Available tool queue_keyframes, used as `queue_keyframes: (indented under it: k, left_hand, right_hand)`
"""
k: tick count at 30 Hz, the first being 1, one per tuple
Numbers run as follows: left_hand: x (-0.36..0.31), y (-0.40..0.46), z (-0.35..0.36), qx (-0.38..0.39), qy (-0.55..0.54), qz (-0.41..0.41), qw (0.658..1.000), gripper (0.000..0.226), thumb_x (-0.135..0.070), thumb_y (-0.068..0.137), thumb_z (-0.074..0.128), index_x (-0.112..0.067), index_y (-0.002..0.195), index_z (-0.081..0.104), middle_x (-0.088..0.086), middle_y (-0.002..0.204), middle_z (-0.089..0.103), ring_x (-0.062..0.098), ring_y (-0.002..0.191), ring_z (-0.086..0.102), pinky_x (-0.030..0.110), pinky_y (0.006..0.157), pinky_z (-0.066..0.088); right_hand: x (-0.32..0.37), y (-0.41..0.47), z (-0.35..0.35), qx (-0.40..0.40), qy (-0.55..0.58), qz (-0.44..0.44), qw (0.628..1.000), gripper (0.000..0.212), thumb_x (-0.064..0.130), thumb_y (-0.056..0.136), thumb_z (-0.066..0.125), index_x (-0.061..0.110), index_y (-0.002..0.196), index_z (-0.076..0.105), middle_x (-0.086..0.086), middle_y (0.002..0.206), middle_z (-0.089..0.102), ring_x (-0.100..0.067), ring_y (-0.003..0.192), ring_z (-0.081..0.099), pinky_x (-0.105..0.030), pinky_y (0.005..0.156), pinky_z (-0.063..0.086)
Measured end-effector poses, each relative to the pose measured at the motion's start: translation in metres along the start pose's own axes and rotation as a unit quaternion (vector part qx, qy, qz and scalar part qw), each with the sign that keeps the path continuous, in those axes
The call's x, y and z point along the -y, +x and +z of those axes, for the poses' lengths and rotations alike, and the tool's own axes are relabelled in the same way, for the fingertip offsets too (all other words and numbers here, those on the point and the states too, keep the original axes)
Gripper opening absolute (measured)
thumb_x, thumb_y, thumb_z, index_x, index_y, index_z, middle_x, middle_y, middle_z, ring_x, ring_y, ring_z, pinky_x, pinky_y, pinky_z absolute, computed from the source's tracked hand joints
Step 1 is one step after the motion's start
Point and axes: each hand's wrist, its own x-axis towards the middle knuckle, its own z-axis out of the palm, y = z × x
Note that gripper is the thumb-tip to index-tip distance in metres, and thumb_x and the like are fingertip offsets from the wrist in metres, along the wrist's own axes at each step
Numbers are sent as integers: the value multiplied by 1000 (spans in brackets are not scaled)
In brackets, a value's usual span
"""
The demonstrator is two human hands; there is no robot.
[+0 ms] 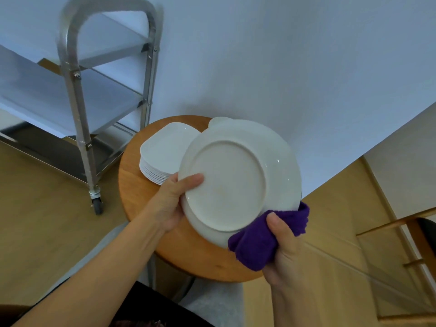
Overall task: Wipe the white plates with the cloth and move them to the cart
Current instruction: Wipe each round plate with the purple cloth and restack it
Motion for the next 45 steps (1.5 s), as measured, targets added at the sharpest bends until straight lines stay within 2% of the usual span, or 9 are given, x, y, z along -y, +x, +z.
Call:
queue_keyframes:
  k: [6, 9, 14, 18, 20, 28, 34, 39, 45]
  left_hand:
    - [-18, -5, 13, -89, 109, 54, 989, 66, -21, 44, 84, -13, 106, 64, 6, 98, 74, 23, 87, 71, 32, 63, 58]
    - [-39, -7, 21, -111, 242, 99, 959, 74, -25, 33, 93, -17, 101, 63, 0, 94, 74, 19, 83, 71, 32, 63, 58]
    - [-53, -4, 48, -87, 608, 171, 770, 51, -42, 45, 88, -20, 77, 56, -9, 72, 58, 6, 70, 54, 24, 57, 42]
    - [-51, -5, 65, -8, 674, 181, 717, 47, -46, 50, 84, -27, 67, 45, -12, 60, 49, 4, 58, 48, 19, 49, 29]
    - [-52, -4, 64, 0, 689, 190, 699, 49, -48, 51, 85, -22, 76, 52, -9, 68, 54, 7, 65, 52, 25, 53, 40]
    - [-46, -14, 61, -25, 661, 239, 711, 51, -48, 51, 84, -38, 75, 41, -20, 74, 49, -1, 70, 49, 13, 58, 41]
    - [-53, -20, 57, -40, 603, 232, 762, 51, -41, 46, 87, -36, 78, 47, -19, 80, 54, 0, 75, 53, 12, 58, 41]
    - [-64, -18, 55, -74, 443, 195, 872, 91, -49, 23, 80, -20, 107, 61, 1, 104, 66, 21, 98, 62, 45, 82, 55]
    - [-49, -17, 49, -103, 337, 171, 920, 88, -37, 25, 87, -16, 107, 63, 2, 105, 69, 24, 97, 66, 48, 81, 56]
  right_hand:
    - [-3, 12, -24, -112, -116, -35, 986, 62, 43, 72, 75, 20, 126, 54, -5, 115, 68, -17, 98, 68, -23, 68, 55]
    - [20, 20, -32, -179, -210, -106, 955, 62, 49, 64, 72, 26, 120, 55, -8, 118, 64, -24, 104, 63, -26, 70, 55]
    - [78, 36, 8, 98, -495, -235, 831, 86, 53, 69, 70, 33, 142, 30, 11, 139, 45, -2, 122, 47, -19, 97, 45]
    - [93, 58, 42, 235, -701, -160, 654, 117, 65, 52, 77, 55, 140, 0, 18, 149, 18, -8, 136, 25, -40, 108, 36]
    - [98, 67, 45, 249, -719, -130, 635, 129, 58, 49, 85, 54, 141, -6, 17, 147, 17, -10, 133, 27, -37, 106, 38]
    - [101, 72, 32, 268, -609, -131, 735, 111, 38, 49, 91, 54, 130, 16, 52, 115, 33, 23, 110, 40, 1, 81, 39]
    - [104, 66, 12, 220, -537, -158, 799, 93, 49, 45, 83, 45, 124, 34, 37, 118, 44, 12, 113, 46, -5, 88, 40]
    - [80, 67, -13, 138, -371, -112, 912, 87, 40, 43, 83, 29, 121, 47, 3, 117, 61, -14, 107, 61, -33, 86, 53]
    - [43, 63, -20, -24, -212, -99, 972, 76, 46, 50, 83, 24, 119, 56, -1, 109, 69, -21, 100, 66, -38, 81, 54]
